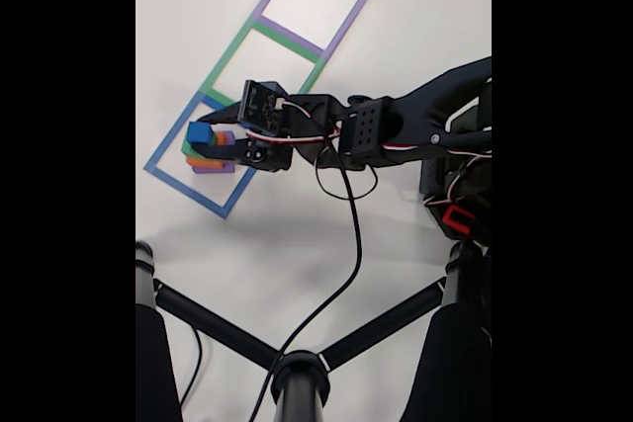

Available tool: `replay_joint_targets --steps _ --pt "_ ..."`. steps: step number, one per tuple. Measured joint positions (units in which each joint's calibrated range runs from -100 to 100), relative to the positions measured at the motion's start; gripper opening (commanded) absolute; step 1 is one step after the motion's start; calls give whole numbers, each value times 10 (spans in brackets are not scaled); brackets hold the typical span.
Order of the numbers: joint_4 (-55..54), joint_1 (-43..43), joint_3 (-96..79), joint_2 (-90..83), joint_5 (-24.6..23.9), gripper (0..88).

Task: Tower of hanoi

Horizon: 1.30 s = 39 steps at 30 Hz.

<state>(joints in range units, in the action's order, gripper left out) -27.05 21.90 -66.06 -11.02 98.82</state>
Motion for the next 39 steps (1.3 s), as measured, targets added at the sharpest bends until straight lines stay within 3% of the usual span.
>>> replay_joint_targets --steps 4,13,22,30,39 --pt "-13 0 0 8 0 53" --pt "-41 0 0 19 0 184" --pt "-45 0 0 19 0 231" --pt "16 1 10 -56 0 108" --pt "334 5 117 -238 10 0"
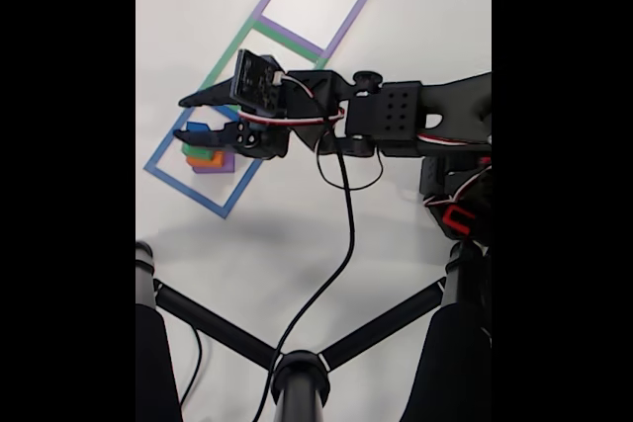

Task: Tower of hanoi

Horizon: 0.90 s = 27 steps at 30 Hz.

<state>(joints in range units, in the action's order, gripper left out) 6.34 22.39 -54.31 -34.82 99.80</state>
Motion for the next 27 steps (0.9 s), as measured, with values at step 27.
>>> replay_joint_targets --steps 27 --pt "572 -79 292 -134 0 0"
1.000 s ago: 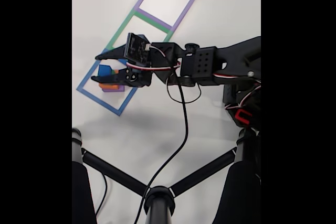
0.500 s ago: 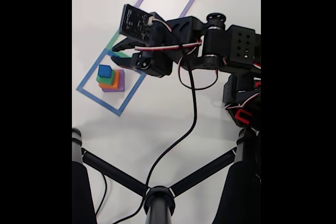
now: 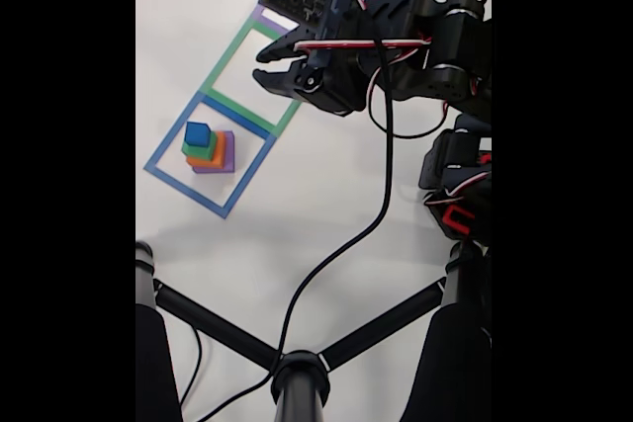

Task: Tower of hanoi

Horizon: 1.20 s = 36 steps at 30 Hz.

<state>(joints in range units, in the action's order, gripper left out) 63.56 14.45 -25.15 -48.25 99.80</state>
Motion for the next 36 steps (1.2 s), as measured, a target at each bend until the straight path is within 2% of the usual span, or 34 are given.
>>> replay_joint_targets --steps 5,15,16,18,21,24,30,36 --pt "-20 -17 -59 -36 -10 4" --pt "-59 -42 -191 -130 -140 0" --pt "-60 -43 -202 -139 -166 0" --pt "-63 -43 -224 -158 -252 0" --pt "-69 -52 -256 -182 -445 0" --pt "-88 -61 -302 -216 -611 0" --pt "-107 -86 -388 -292 -849 0" --pt "-116 -115 -476 -360 -1066 0"
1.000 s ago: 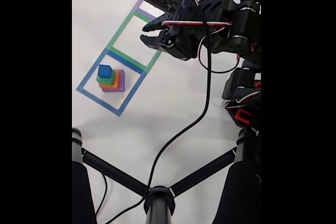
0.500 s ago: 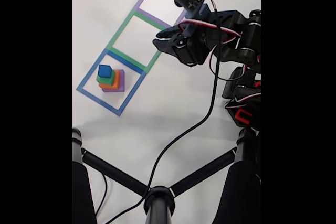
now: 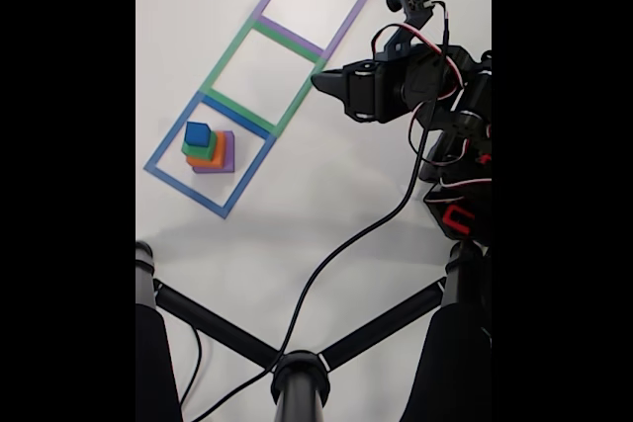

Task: Tower of hanoi

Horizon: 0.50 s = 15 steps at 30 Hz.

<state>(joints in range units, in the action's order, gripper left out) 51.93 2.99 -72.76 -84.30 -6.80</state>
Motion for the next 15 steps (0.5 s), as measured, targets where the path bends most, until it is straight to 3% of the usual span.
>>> replay_joint_targets --steps 5,11,15 --pt "-1 -25 -55 -37 -148 0" --pt "-2 -43 -100 -66 -294 0" --pt "-2 -52 -131 -84 -367 0"
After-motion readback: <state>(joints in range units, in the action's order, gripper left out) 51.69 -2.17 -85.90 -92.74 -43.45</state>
